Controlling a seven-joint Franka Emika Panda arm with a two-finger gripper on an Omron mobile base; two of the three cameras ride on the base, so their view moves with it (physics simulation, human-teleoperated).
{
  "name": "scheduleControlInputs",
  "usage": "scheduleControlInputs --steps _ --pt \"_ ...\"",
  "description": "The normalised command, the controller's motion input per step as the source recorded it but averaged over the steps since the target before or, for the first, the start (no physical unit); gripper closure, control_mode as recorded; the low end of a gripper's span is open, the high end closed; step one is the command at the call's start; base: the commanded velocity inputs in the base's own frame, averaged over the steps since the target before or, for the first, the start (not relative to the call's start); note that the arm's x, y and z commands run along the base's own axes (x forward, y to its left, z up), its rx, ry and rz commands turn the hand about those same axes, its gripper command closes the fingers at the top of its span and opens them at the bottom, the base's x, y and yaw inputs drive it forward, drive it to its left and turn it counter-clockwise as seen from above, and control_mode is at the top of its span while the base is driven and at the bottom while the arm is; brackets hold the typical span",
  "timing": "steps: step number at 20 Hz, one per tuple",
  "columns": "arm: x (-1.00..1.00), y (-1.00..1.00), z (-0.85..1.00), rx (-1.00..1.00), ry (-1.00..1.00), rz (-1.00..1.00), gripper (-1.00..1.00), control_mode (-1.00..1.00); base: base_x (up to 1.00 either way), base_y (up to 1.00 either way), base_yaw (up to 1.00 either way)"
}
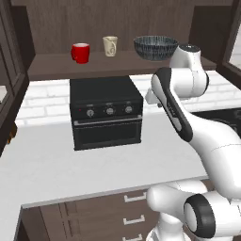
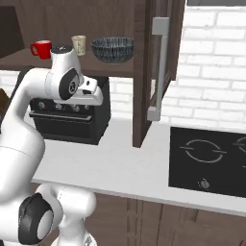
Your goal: Gather all objects into one cabinet and sort the glasses and bowls to opposite sides.
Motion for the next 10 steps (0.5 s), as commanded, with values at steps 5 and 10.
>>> scheduleControlInputs --steps 5,10 --pt "0.0 0.0 0.0 0.0 0.0 0.0 -1.0 1.0 0.0 0.0 0.0" --pt "0.0 0.0 0.0 0.0 0.0 0.0 -1.0 1.0 -0.58 -0.03 0.0"
